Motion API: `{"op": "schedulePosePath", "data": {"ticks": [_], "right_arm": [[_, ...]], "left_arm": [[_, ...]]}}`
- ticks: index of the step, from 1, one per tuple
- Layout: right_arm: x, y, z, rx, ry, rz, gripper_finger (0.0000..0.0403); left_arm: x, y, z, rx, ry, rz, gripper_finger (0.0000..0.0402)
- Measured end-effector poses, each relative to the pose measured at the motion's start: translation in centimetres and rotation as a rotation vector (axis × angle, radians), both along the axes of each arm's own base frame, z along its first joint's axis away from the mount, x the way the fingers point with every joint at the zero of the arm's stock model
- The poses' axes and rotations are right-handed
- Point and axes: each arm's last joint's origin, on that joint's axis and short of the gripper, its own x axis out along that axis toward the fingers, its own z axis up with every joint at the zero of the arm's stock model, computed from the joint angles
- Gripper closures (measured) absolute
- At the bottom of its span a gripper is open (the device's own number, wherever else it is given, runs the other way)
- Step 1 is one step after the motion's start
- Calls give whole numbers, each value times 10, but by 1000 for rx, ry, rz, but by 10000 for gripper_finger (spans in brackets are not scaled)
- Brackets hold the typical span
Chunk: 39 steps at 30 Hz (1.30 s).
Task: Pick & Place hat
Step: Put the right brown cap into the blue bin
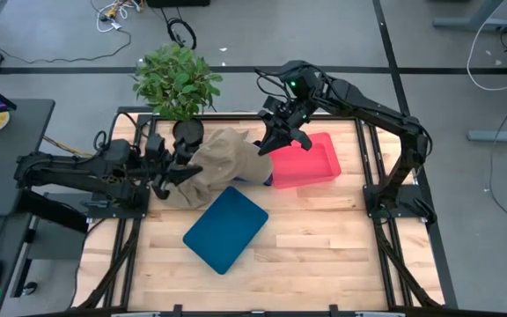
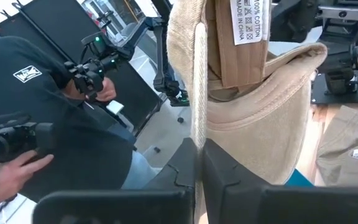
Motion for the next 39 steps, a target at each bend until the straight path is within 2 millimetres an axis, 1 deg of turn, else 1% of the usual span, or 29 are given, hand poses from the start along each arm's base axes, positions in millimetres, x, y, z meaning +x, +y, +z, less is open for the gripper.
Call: {"op": "schedulePosePath", "data": {"ticks": [3,4,8,11,15,19,24,27,30,35,39], "right_arm": [[0,0,0,15,16,-12,369],[0,0,0,24,24,-16,357],[0,0,1,57,57,-28,297],[-2,0,0,105,114,-29,249],[-12,4,-2,161,196,10,193],[-27,7,-2,165,243,30,158],[-39,9,-1,144,259,39,146],[-43,10,-3,132,281,41,149],[-47,11,-8,66,311,10,155],[-49,9,-13,-75,354,-70,166],[-49,7,-15,-139,363,-110,172]], "left_arm": [[0,0,0,17,0,5,361],[0,0,0,18,3,5,378],[0,0,-1,12,10,2,380],[0,-1,-1,3,9,-22,383],[0,-2,-1,-59,12,-79,383],[0,-4,-2,-161,40,-189,383],[0,-7,-6,-259,105,-300,383],[1,-8,-11,-328,188,-367,383],[2,-10,-18,-395,277,-426,383],[1,-12,-24,-410,362,-487,383],[1,-12,-25,-348,361,-490,383]]}}
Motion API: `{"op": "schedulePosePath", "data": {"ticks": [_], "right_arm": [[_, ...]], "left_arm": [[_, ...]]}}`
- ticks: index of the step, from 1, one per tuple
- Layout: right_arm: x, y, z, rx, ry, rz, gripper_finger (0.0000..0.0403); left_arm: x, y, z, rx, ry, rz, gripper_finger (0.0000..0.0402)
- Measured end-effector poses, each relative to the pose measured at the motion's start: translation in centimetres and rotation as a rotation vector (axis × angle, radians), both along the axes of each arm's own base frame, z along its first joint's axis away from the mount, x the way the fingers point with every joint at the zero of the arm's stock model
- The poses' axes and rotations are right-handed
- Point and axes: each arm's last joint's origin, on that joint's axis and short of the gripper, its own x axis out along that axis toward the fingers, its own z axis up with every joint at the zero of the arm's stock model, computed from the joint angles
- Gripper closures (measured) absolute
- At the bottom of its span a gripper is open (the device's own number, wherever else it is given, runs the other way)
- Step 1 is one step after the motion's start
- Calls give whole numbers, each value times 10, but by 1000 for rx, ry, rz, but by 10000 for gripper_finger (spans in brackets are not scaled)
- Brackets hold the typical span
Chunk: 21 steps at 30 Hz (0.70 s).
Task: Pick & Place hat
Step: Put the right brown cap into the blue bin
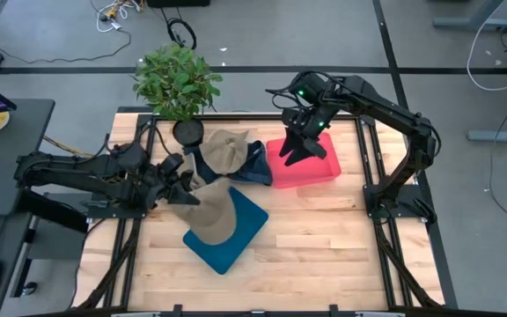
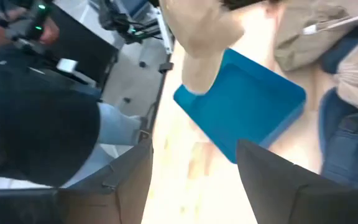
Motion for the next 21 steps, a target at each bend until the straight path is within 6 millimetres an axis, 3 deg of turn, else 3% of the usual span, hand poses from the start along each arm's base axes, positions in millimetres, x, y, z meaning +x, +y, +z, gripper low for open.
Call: {"op": "schedulePosePath", "data": {"ticks": [7,15,21], "right_arm": [[0,-2,-2,-102,5,-24,177],[0,-3,-2,-123,21,-43,177],[-2,-2,-4,-102,59,-50,177]], "left_arm": [[8,0,-3,163,-49,-7,383],[45,10,4,346,-45,-69,383],[70,21,21,511,-27,-181,383]]}}
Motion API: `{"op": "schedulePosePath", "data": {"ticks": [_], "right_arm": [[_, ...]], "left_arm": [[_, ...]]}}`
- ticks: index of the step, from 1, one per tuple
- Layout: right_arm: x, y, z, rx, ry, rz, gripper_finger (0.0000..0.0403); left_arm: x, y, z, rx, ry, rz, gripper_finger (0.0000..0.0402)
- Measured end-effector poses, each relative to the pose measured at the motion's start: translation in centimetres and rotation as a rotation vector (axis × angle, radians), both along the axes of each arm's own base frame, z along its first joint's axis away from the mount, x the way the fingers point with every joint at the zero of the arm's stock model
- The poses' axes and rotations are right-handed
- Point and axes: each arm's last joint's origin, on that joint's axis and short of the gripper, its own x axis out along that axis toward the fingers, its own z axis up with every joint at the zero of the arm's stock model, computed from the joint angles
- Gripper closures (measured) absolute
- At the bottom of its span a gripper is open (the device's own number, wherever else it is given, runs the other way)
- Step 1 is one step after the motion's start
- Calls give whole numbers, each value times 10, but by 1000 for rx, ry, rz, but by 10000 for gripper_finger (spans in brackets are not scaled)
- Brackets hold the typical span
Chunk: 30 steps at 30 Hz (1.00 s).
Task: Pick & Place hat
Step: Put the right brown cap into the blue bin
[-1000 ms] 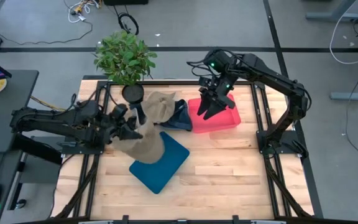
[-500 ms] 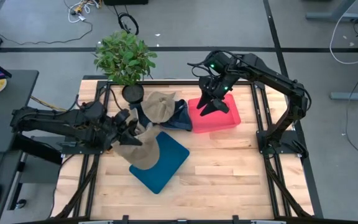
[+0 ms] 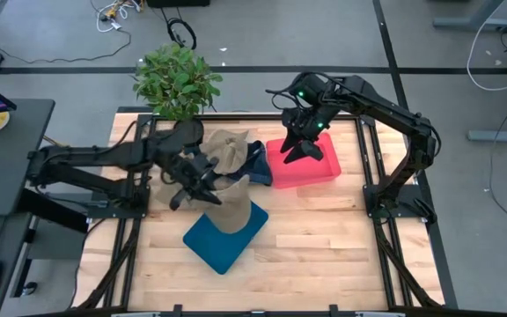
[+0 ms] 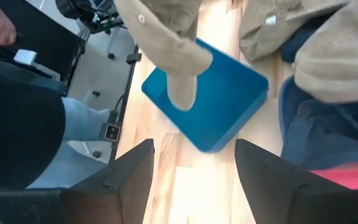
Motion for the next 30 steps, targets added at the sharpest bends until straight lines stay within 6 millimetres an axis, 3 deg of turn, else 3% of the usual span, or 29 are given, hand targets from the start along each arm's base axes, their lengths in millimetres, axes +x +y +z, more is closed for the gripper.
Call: {"op": "schedulePosePath", "data": {"ticks": [12,19,30], "right_arm": [[-5,4,-4,58,101,-26,176],[-4,12,-4,74,120,-21,176],[0,18,-3,105,134,-43,176]], "left_arm": [[37,7,28,460,-36,-260,383],[51,-8,19,571,20,-432,383],[45,-38,0,615,152,-629,383]]}}
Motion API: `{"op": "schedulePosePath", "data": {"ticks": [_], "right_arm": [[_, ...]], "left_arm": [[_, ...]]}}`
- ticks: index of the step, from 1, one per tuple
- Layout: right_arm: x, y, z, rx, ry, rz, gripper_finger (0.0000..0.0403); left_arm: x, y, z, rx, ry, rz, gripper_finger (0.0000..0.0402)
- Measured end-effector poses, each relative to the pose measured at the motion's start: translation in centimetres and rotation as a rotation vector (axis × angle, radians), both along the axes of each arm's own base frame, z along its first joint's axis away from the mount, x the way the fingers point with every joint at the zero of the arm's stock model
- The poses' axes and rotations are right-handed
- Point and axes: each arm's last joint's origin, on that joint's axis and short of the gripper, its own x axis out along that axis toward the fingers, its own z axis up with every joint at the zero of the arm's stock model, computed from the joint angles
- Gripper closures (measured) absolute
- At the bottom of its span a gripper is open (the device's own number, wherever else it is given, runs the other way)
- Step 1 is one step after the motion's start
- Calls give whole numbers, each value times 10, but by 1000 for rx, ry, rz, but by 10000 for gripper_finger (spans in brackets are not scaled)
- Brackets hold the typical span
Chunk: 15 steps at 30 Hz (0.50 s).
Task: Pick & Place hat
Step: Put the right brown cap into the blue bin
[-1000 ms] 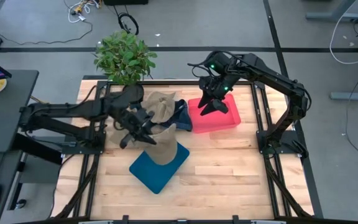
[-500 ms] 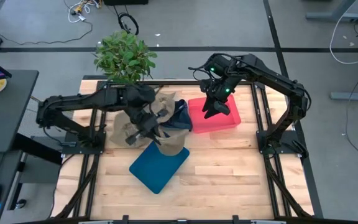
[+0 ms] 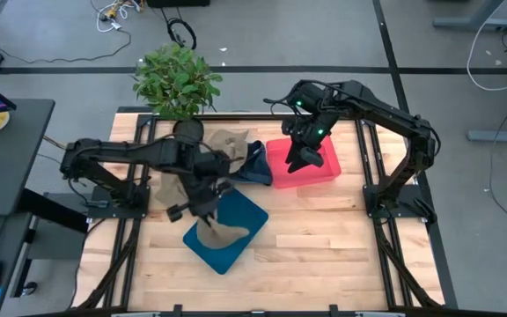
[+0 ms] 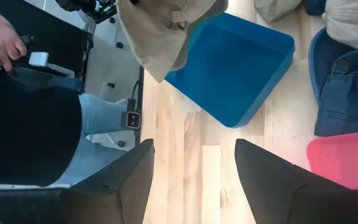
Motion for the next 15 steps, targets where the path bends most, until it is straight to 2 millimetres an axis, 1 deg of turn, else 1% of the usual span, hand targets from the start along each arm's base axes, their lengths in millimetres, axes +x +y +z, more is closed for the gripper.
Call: {"op": "schedulePosePath", "data": {"ticks": [8,15], "right_arm": [[1,0,1,-1,-10,-5,176],[1,0,1,-7,-17,2,176]], "left_arm": [[0,-17,-3,-12,38,-31,383],[-1,-23,-1,-77,76,-28,383]]}}
